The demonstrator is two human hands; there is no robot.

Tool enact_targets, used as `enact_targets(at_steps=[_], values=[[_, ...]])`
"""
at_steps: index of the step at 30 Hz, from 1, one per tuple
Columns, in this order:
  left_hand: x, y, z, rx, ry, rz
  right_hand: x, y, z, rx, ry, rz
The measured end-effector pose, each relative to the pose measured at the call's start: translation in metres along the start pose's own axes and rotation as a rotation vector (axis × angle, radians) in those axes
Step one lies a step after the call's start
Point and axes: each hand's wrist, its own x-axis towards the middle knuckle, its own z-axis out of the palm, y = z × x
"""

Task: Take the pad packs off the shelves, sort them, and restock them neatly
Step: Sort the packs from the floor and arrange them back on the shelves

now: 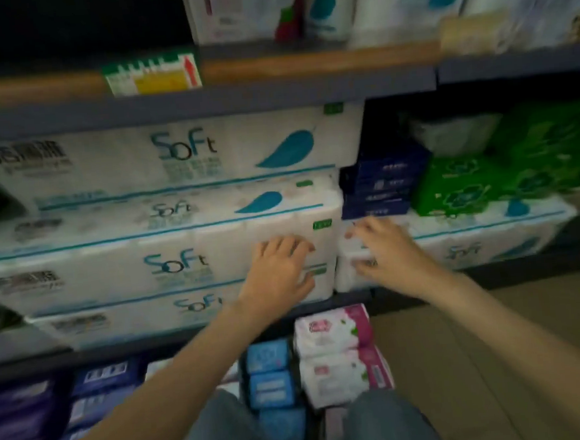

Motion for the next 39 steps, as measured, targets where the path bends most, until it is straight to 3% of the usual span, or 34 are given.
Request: enact_targets(at_steps=[4, 6, 9, 15, 19, 29, 35, 39], values=[[-0.045, -0.001, 0.064, 0.037, -0.316, -0.132, -0.019, 0.01, 0.106, 0.065, -0.555, 0.018], [-0.066, -0.002, 0.088, 0.076, -0.391, -0.158, -0.038, 0.009, 0.151, 0.05, -0.82, 0.053], [-0.087, 0.001, 0.112, 0.051, -0.449, -0.196, -0.073, 0.006, 0.195, 0.029, -0.99, 0.048], [-0.115, 0.024, 0.158, 0.09, -0.67, -0.11, -0.108, -0.011, 0.215, -0.224, -0.94, -0.066], [-0.126, 0.035, 0.18, 0.04, -0.807, -0.098, -0.128, -0.027, 0.224, -0.402, -0.798, -0.086], [-0.108, 0.028, 0.188, 0.007, -0.902, -0.148, -0.151, -0.027, 0.239, -0.347, -0.706, -0.042], [-0.101, 0.024, 0.194, 0.002, -0.86, -0.135, -0.118, -0.007, 0.182, -0.128, -0.778, -0.041], [-0.094, 0.024, 0.203, 0.016, -0.802, -0.16, -0.096, 0.002, 0.138, -0.182, -0.809, -0.005]])
